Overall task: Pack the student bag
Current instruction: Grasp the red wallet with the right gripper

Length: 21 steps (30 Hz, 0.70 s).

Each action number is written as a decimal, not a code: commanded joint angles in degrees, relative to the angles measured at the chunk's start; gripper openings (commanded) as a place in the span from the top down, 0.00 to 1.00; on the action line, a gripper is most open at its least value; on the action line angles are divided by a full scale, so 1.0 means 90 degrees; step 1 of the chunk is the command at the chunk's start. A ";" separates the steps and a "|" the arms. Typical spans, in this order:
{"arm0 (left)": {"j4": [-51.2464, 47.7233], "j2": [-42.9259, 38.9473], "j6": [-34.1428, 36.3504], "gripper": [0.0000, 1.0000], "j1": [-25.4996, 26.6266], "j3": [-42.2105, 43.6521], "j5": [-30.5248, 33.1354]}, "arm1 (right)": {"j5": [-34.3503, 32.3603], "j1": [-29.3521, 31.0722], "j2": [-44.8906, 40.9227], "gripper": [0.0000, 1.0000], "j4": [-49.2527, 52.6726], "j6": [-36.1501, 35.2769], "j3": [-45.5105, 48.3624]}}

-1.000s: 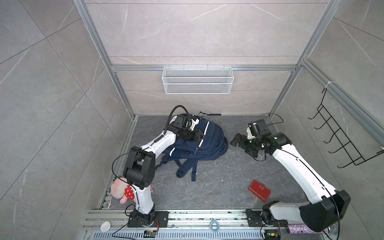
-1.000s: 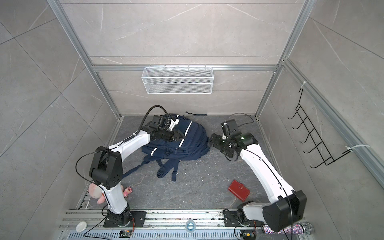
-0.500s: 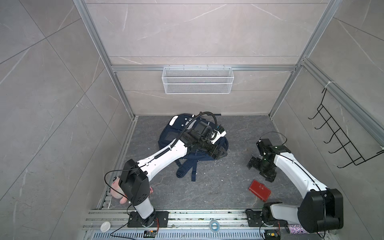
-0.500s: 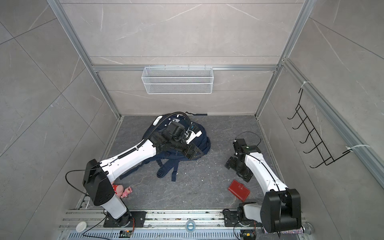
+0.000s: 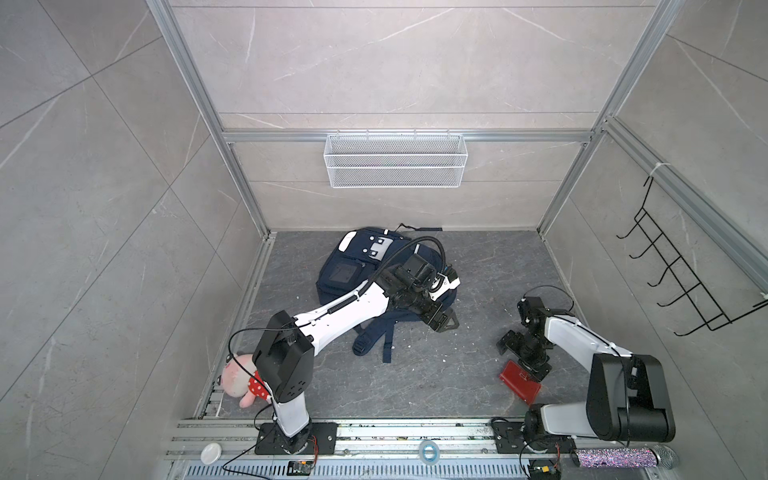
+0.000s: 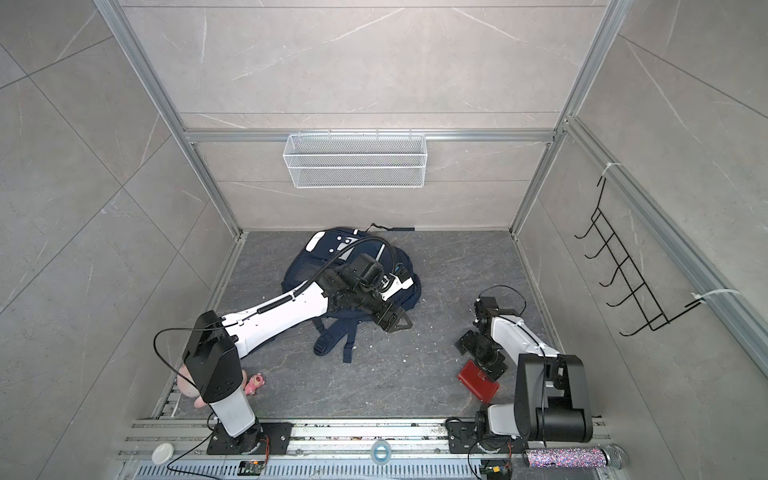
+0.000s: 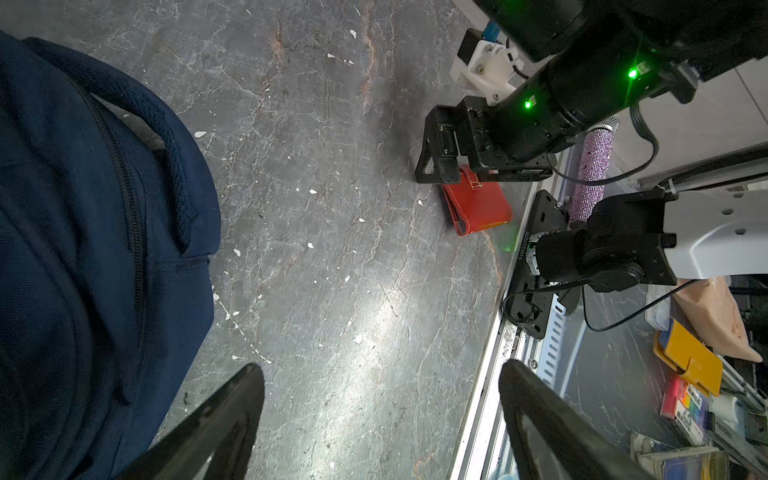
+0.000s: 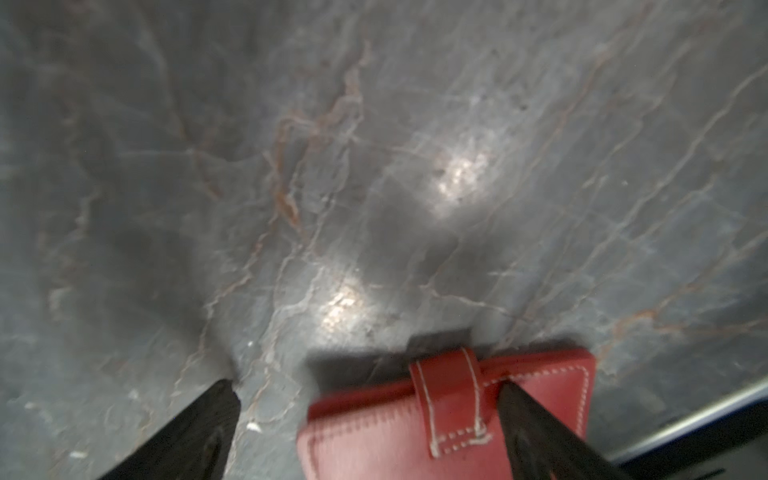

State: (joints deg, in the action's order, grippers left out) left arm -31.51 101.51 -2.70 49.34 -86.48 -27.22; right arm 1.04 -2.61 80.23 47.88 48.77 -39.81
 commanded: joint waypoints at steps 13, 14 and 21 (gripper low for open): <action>-0.0093 0.0119 -0.0022 0.13 -0.0335 -0.0376 -0.0012 | 0.0755 0.0006 0.0006 0.60 -0.1102 0.0638 0.0663; -0.0082 0.0127 -0.0039 0.13 -0.0360 -0.0369 -0.0020 | 0.0799 0.0007 -0.0023 0.64 -0.1149 0.0680 0.0650; 0.0232 0.0089 -0.0434 0.18 -0.0631 -0.0178 -0.0254 | 0.1210 0.0162 -0.0036 0.87 -0.1491 0.0728 0.0119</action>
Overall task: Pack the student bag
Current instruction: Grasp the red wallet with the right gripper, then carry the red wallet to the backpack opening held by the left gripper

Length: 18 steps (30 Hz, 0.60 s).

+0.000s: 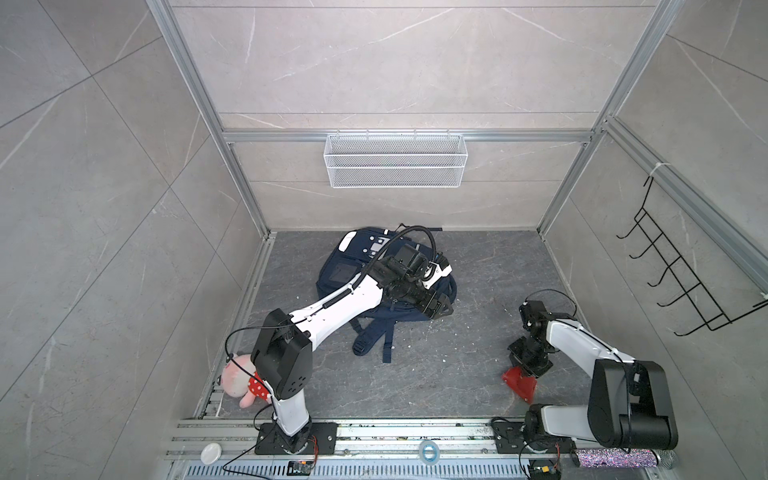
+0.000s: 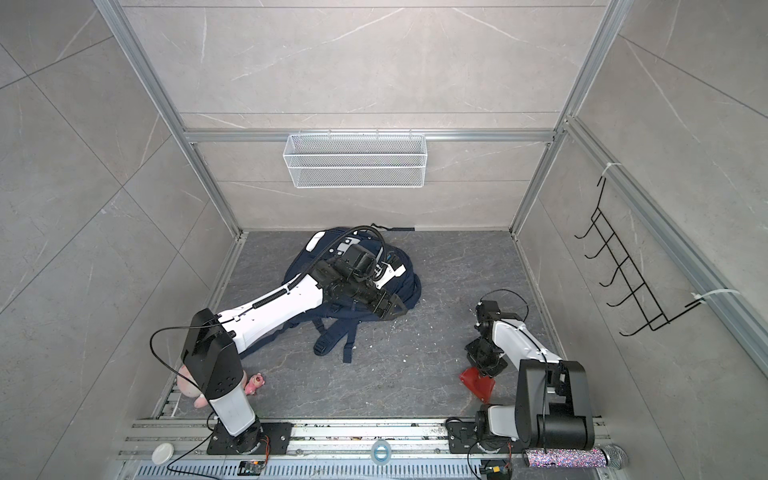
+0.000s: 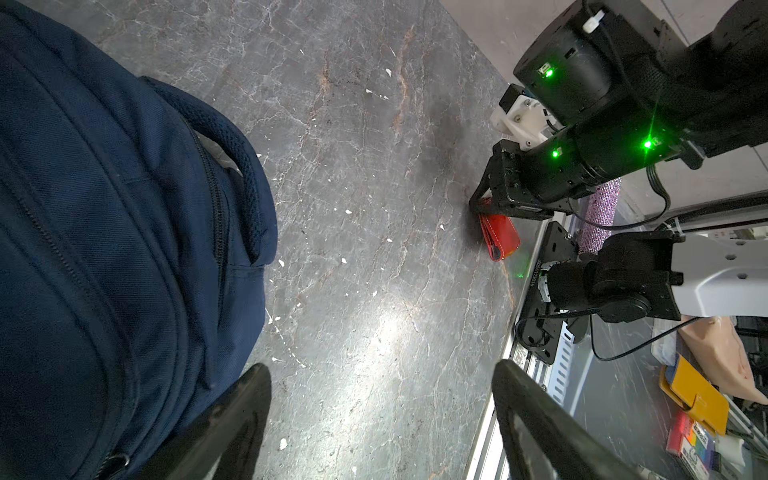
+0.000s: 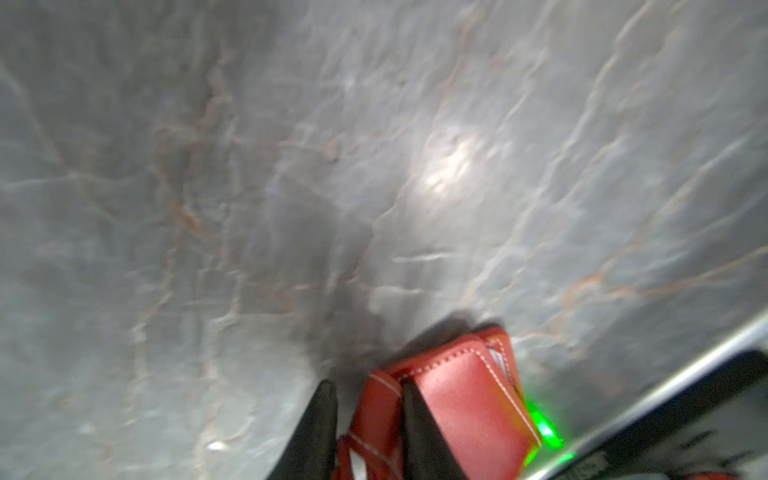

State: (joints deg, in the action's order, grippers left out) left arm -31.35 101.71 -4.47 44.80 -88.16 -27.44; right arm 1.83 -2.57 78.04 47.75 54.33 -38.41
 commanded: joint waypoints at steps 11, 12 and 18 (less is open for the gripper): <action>0.1191 -0.0266 -0.1487 0.13 -0.1187 0.0444 -0.1015 | 0.1597 0.1355 0.0732 0.96 -0.2820 0.1056 -0.1908; 0.1130 -0.0173 -0.1520 0.10 -0.1198 0.0353 -0.1090 | 0.1567 0.1502 0.0904 0.96 -0.2880 0.1100 -0.2203; 0.1342 -0.0017 -0.1836 0.03 -0.1196 0.0305 -0.1134 | 0.1498 0.2292 0.2014 0.95 -0.3467 0.1458 -0.3666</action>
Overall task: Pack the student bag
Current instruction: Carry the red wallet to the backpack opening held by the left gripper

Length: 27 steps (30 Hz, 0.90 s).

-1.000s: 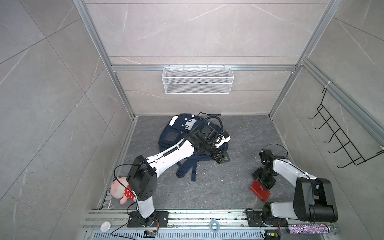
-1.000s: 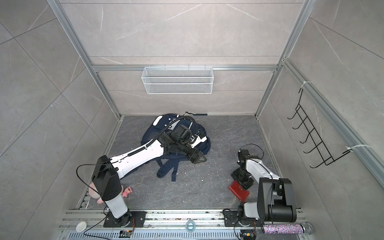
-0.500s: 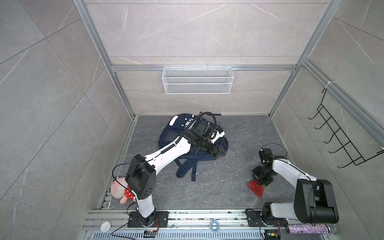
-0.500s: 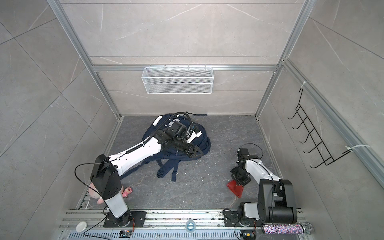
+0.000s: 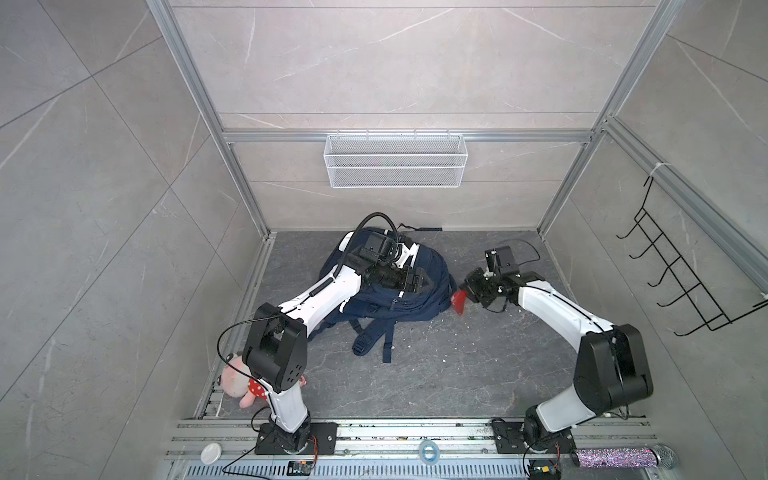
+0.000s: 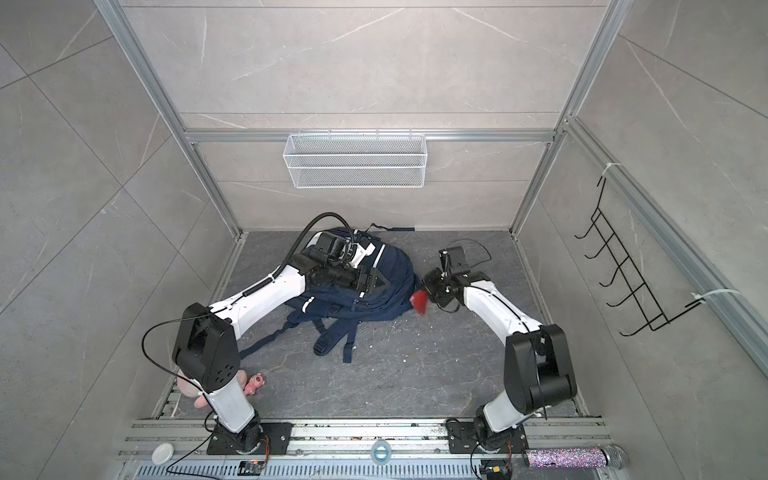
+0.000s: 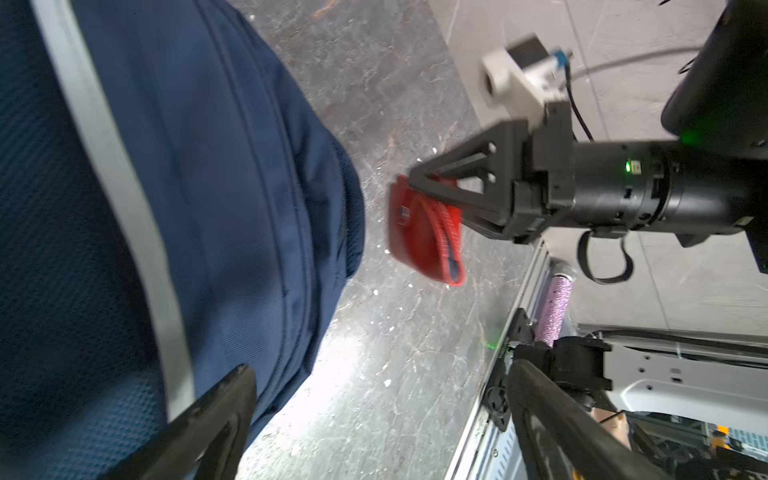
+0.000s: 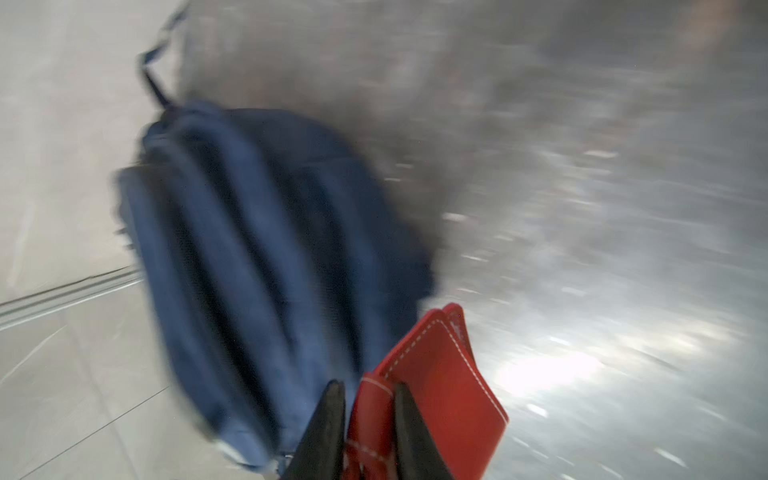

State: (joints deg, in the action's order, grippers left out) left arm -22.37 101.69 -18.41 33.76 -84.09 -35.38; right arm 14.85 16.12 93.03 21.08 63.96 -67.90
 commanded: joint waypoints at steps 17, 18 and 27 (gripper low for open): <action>0.1456 0.0219 -0.1254 0.23 -0.1663 0.0575 -0.0328 | 0.0389 0.1207 0.3221 0.47 -0.0350 0.0317 -0.3844; 0.1439 0.0278 -0.1204 0.26 -0.1661 0.0476 -0.0405 | 0.0395 0.1226 0.3236 0.41 -0.0359 0.0292 -0.3847; 0.1540 0.0434 -0.1191 0.31 -0.1661 0.0171 -0.0737 | 0.0596 0.1239 0.3485 0.25 -0.0187 -0.0110 -0.4440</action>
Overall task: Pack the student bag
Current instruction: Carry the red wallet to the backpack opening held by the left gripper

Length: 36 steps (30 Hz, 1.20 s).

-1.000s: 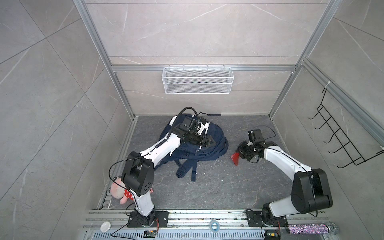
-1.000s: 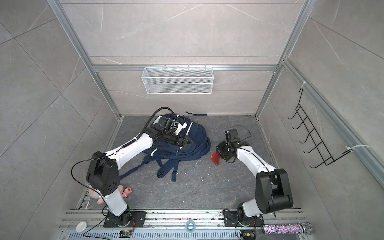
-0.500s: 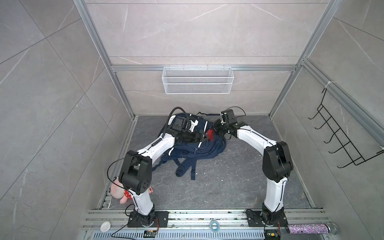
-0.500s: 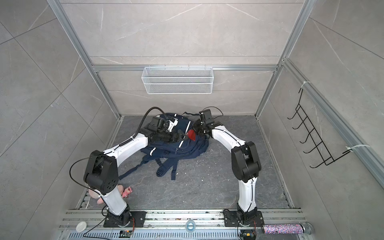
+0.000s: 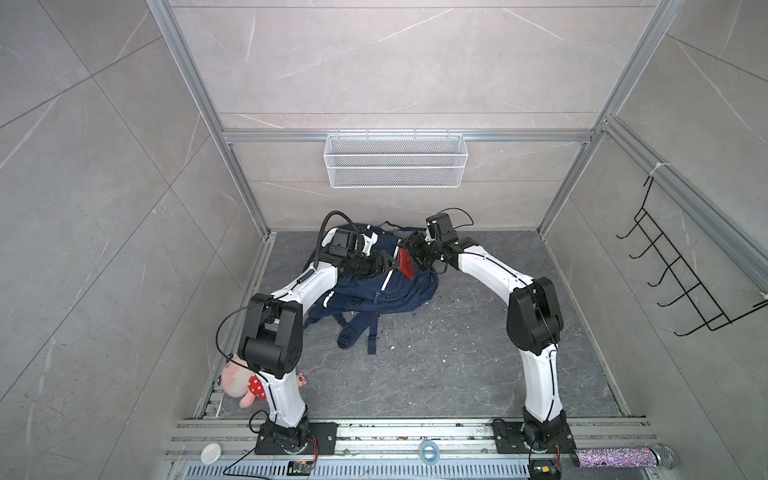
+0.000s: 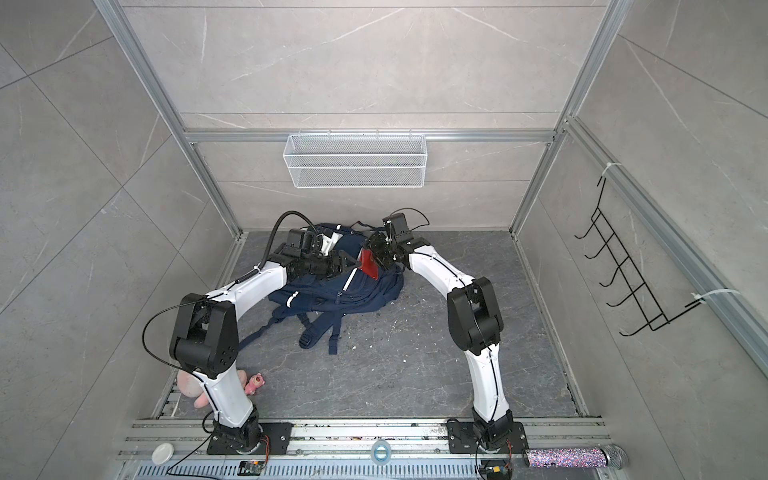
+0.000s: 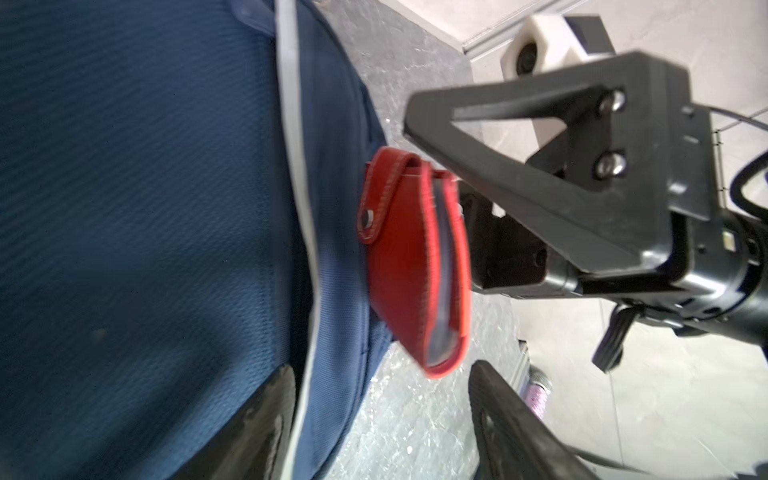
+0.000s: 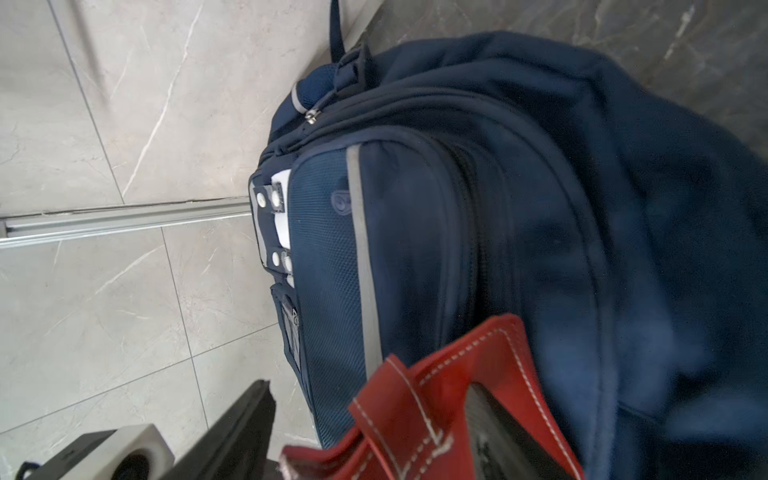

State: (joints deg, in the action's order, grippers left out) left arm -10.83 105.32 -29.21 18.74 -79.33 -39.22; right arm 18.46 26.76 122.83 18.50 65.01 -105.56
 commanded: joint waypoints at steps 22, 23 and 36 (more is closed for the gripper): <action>0.0070 0.1010 -0.0518 0.45 0.0007 -0.0576 0.0220 | 0.0307 -0.0195 -0.0577 0.15 -0.0595 -0.0085 0.0866; 0.0117 0.1030 -0.0531 0.45 0.0008 -0.0526 0.0217 | 0.0281 -0.0254 -0.0847 0.14 -0.0678 -0.0093 0.1196; 0.0284 0.1247 -0.0674 0.63 0.0015 -0.0459 0.0106 | 0.1194 -0.0717 -0.2634 0.09 -0.2908 0.0669 0.4960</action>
State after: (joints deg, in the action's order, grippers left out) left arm -8.36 114.76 -34.57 18.70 -84.36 -37.82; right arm 23.90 20.12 95.11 3.01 66.85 -63.13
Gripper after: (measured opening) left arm 0.383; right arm 0.929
